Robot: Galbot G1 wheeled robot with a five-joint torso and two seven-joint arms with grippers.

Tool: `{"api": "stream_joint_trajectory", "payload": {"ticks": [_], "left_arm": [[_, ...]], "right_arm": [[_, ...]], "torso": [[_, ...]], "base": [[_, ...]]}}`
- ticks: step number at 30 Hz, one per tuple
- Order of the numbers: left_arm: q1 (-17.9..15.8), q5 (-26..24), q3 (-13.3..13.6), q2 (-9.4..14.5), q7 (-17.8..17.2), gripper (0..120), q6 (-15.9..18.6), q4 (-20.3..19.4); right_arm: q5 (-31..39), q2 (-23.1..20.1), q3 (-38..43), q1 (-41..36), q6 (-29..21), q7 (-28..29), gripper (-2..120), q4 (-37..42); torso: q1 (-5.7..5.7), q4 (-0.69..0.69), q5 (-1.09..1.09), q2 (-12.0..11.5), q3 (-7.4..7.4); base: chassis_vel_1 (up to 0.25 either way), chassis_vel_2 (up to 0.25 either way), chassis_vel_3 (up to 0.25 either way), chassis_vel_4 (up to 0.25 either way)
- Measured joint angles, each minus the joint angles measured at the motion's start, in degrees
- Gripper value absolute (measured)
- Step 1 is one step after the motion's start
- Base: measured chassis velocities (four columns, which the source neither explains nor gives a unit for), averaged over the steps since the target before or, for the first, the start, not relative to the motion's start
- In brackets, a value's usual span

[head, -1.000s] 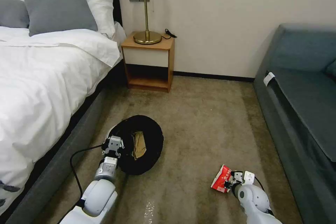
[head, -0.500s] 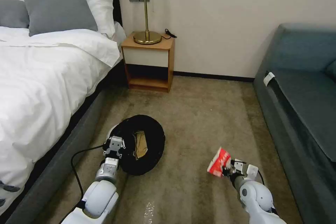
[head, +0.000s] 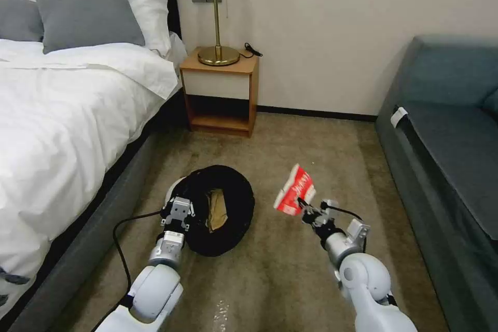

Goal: Pick up the trash bin, then pick up the garbage on the floor and place it into the trash bin.

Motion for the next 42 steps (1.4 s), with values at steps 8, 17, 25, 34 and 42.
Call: {"api": "stream_joint_trajectory", "payload": {"ticks": [8, 17, 25, 34, 42], "left_arm": [[0.66, 0.62, 0.95, -0.68, -0.06, 4, 0.06, -0.61], [0.49, 1.18, 2.11, -1.36, -0.24, 4, 0.40, -1.14], [1.42, 1.36, 2.35, -1.50, -0.25, 4, 0.47, -1.97], [2.11, 1.65, 2.44, -1.86, -0.27, 4, 0.40, -2.25], [2.86, 2.20, 2.76, -2.30, -0.27, 4, 0.14, -2.29]], "right_arm": [[-0.44, 2.61, -3.47, -0.84, 1.01, -5.09, 0, 1.59], [-6.69, 5.73, -9.21, -1.93, 2.70, -6.59, 0, -0.99], [-9.08, 6.33, -11.05, -2.40, 3.85, -6.71, 0, -3.06], [-15.46, 6.24, -12.28, -2.68, 5.60, -6.41, 0, -5.56], [-18.75, 6.10, -12.32, -2.77, 6.09, -5.38, 4, -7.08]], "torso": [[0.00, 0.00, 0.00, 0.00, 0.00], [0.00, 0.00, 0.00, 0.00, 0.00], [0.00, 0.00, 0.00, 0.00, 0.00], [0.00, 0.04, -0.18, 0.00, 0.00], [0.00, 0.04, -0.17, 0.00, 0.00]], "base": [[0.000, 0.000, 0.000, 0.000], [0.000, 0.000, 0.000, 0.000], [0.000, 0.000, 0.000, 0.000], [0.000, 0.000, 0.000, 0.000], [0.000, 0.000, 0.000, 0.000]]}}
